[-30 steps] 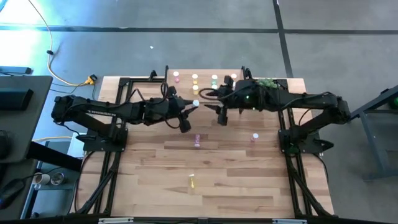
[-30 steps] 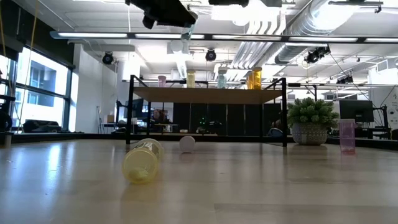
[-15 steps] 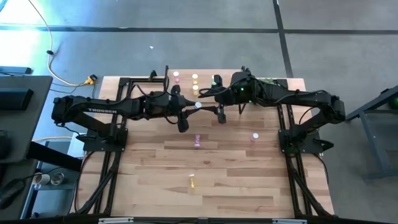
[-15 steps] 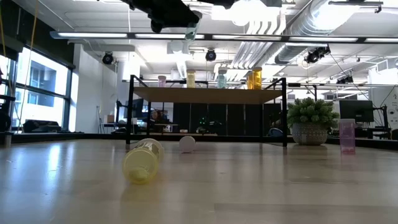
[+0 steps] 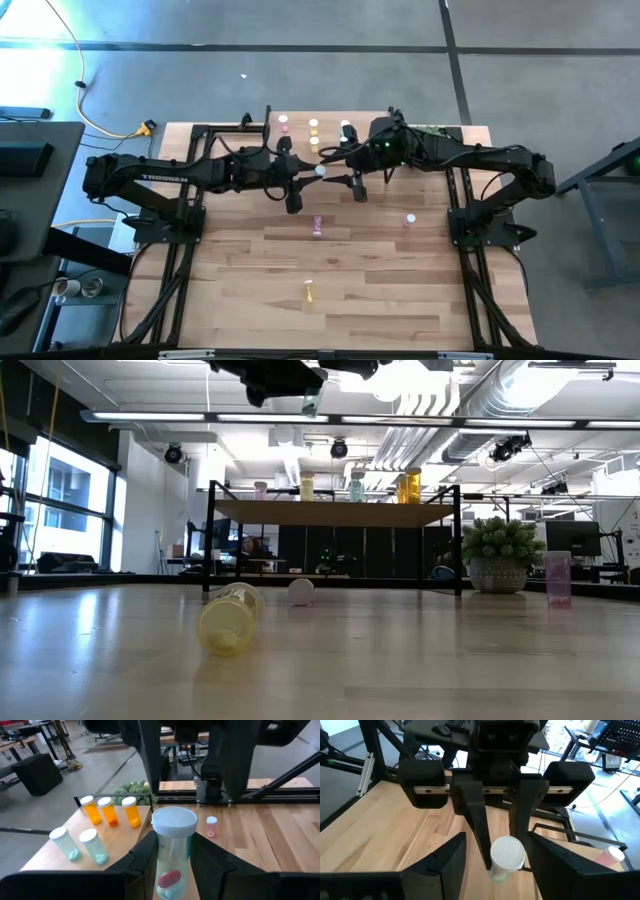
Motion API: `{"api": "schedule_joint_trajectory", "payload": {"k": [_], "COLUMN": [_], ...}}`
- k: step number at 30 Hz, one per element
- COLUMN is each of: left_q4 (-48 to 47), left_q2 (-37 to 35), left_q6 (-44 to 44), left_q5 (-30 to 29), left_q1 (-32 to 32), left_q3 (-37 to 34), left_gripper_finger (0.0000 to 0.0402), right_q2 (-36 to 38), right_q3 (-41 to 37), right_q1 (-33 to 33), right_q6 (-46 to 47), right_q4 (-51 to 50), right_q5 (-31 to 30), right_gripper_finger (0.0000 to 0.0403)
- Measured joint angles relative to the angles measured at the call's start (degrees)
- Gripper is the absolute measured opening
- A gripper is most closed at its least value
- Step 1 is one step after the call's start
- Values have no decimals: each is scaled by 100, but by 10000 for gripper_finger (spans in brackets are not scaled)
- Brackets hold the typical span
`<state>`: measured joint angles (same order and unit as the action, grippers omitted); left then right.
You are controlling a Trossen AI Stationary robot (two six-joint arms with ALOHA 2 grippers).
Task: Pick and place medicine bottles onto shelf by color
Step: Put the blue pill bottle aligned with the other blue pill bottles on the shelf
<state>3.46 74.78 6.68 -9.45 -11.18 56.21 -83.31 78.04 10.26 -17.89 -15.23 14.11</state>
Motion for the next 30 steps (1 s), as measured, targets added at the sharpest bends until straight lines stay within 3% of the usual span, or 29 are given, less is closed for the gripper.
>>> {"api": "schedule_joint_trajectory", "payload": {"k": [12, 17, 30], "left_q4": [311, 374, 537], "left_q2": [0, 0, 0], "left_q6": [-85, -46, 152], "left_q5": [63, 63, 149], "left_q1": [4, 4, 0], "left_q3": [4, 4, 4], "left_gripper_finger": [92, 92, 92], "right_q2": [0, 0, 2], "right_q3": [0, 0, 0], "right_q1": [0, -1, -4], "right_q6": [96, 54, 149], "right_q4": [5, 3, 29], "right_q5": [-88, -472, -410], "right_gripper_finger": [195, 195, 195]}}
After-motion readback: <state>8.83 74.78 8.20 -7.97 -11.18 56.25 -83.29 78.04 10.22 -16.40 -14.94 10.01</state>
